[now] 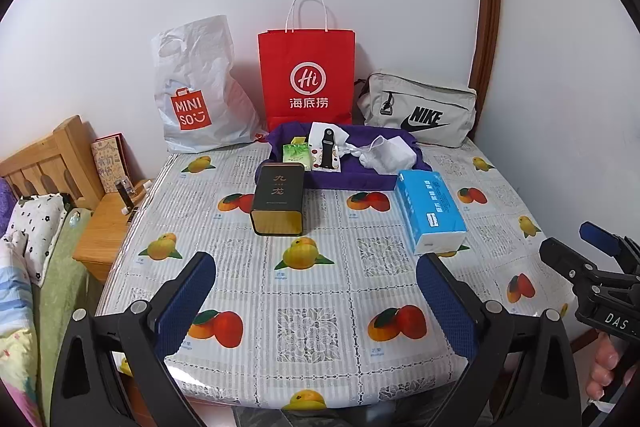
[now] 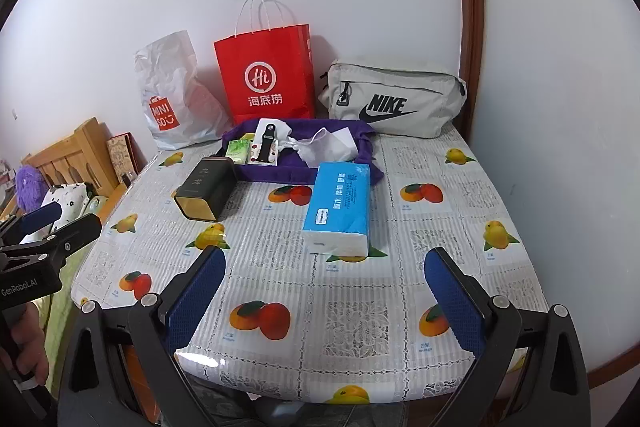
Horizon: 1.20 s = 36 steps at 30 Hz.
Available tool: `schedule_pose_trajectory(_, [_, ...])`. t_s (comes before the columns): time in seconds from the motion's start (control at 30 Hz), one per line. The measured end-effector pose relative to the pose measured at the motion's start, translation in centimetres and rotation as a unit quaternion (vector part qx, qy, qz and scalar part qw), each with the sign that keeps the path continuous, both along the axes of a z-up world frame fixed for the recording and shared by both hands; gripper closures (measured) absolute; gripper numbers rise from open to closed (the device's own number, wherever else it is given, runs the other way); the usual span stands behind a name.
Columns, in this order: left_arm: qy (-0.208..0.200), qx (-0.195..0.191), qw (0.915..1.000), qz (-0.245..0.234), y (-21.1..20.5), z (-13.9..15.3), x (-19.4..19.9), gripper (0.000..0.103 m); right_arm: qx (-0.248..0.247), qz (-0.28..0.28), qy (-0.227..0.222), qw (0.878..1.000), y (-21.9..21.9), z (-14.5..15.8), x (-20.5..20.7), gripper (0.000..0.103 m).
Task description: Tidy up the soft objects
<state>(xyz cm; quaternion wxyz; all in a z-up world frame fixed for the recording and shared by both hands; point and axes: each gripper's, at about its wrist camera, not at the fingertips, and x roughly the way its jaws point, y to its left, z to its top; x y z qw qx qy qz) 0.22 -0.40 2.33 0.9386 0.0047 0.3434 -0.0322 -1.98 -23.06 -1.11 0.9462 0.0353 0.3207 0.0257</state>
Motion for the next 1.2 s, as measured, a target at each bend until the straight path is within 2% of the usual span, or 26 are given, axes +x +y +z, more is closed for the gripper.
schedule_pose_trajectory(1.2, [0.003,-0.003,1.0000,-0.002,0.58,-0.19,-0.10,0.002,-0.004,0.004,-0.001,1.000,0.28,0.13,0.00,0.004])
